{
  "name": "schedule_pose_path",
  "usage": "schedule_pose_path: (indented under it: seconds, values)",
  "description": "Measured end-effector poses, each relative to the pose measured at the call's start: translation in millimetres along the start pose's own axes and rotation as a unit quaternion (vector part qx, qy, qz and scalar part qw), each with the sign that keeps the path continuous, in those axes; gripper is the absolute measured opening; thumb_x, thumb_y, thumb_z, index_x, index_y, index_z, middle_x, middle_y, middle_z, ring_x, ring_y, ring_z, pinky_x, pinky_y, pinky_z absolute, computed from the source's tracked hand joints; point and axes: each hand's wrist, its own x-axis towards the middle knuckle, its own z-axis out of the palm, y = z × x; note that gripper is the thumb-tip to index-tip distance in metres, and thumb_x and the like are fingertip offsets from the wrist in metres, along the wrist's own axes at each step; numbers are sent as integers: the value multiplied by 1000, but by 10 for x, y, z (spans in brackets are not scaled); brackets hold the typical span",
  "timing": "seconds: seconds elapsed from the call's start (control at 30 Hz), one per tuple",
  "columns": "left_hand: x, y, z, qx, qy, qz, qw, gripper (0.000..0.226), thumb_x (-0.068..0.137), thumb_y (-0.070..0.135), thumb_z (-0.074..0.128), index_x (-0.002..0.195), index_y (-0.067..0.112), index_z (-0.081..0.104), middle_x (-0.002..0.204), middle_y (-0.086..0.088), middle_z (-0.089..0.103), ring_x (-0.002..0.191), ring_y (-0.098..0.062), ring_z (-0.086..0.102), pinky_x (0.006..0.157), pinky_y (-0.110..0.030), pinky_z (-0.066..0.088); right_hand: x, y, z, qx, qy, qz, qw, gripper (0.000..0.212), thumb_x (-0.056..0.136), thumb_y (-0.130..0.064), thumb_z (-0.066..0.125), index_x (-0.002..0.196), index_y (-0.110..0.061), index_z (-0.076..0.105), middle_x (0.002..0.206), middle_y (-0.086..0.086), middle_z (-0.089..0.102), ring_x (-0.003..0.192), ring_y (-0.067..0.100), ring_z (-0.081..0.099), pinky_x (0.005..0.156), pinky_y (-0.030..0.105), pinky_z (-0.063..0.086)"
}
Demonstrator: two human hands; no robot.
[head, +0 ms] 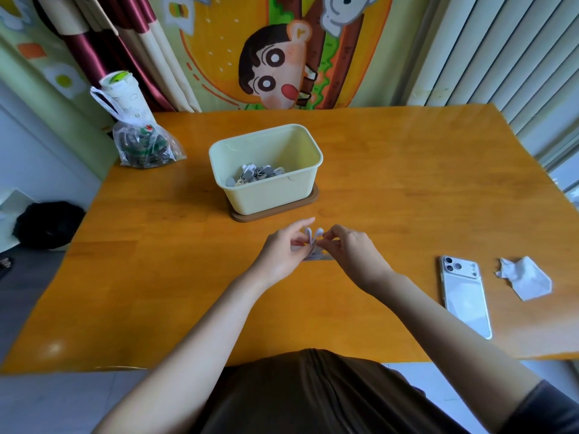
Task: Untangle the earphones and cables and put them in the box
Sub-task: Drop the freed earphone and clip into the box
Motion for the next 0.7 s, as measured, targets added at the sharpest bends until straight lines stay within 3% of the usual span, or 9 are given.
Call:
schedule_pose_path:
  seconds: [0.13,0.27,0.37,0.47,0.57,0.7]
  values:
    - [-2,-3,-16,-81,24,-28,996,51,87,9,67,133,21,47,100,-2,67,96,-12,63,89,-22,49,-3,-10,25,96,14,28,995,18,94,-24,55,84,-10,52,80,2,63,77,21,65,60,21,46]
    - [-26,-25,32,-140,64,-58,986,49,85,10,70,125,23,47,103,-3,67,93,-4,64,83,-18,51,-14,6,108,118,43,29,992,16,94,-21,56,83,-10,52,74,0,60,75,25,61,67,34,49]
    - [-18,-61,71,-139,113,-124,976,55,81,24,75,127,20,45,108,-1,63,98,-13,62,85,-29,53,-25,6,147,159,65,46,984,15,93,-19,56,82,-10,52,69,-7,56,68,14,56,71,35,53]
    - [-54,-8,124,-273,103,-229,929,40,86,23,70,118,9,51,97,-5,63,80,-20,64,73,-35,57,-32,-7,177,181,87,51,978,15,93,-20,56,83,-9,56,71,-4,58,68,14,56,71,38,53]
    - [-73,65,190,-412,81,-242,875,12,91,15,63,98,5,64,92,-11,66,81,-25,64,70,-33,56,-49,-45,202,185,105,46,976,14,93,-19,56,83,-9,57,70,-7,57,69,16,56,63,29,48]
    - [-71,134,199,-402,96,-220,884,11,94,13,57,95,11,68,91,-5,69,87,-21,64,72,-32,53,-73,-70,218,173,113,27,978,18,92,-19,58,82,-5,59,65,-4,54,56,7,43,50,16,36]
